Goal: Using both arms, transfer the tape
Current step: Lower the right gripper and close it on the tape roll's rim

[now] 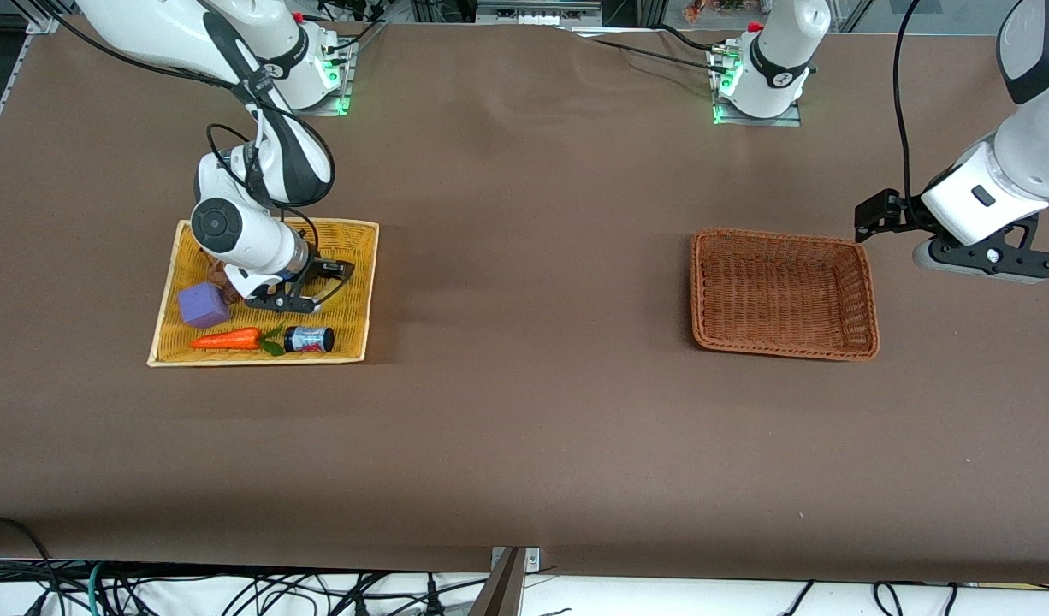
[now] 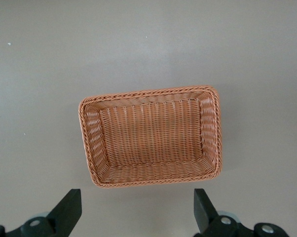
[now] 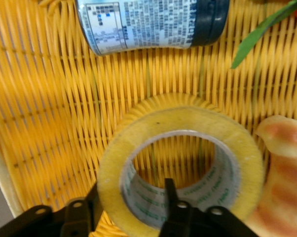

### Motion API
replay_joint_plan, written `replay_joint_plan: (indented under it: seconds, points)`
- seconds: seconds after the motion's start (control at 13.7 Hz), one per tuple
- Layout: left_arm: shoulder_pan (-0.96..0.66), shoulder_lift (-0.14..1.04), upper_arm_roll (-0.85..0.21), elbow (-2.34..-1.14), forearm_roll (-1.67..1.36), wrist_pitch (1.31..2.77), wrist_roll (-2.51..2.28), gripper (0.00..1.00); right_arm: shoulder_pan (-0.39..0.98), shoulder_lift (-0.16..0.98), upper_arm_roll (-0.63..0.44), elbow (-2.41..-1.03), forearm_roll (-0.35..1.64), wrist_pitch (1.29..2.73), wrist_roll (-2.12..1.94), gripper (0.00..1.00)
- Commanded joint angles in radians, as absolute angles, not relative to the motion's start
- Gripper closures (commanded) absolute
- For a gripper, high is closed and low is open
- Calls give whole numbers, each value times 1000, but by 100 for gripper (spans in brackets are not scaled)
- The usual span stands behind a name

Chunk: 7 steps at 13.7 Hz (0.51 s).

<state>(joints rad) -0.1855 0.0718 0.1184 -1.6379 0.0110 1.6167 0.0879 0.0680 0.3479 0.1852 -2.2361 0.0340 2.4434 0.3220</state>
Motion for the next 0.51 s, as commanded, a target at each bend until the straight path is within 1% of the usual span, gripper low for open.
replay_joint_plan:
  seconds: [0.0,0.07,0.29,0.36,0.44]
  points:
    - [-183,49,118,-1660,25,1629,112,0,66,344,190,-2287,37,2526,339,92]
    - [-183,51,118,-1660,25,1629,112,0,66,344,190,-2287,35,2528,337,100]
    - [-183,49,118,-1660,25,1629,114,0,64,284,210,-2275,34,2516,319,100]
    - [-183,51,118,-1660,25,1629,114,0,64,250,212,-2255,34,2476,319,100]
    - [-181,51,118,-1660,25,1629,114,0,64,224,216,-2208,34,2392,322,100]
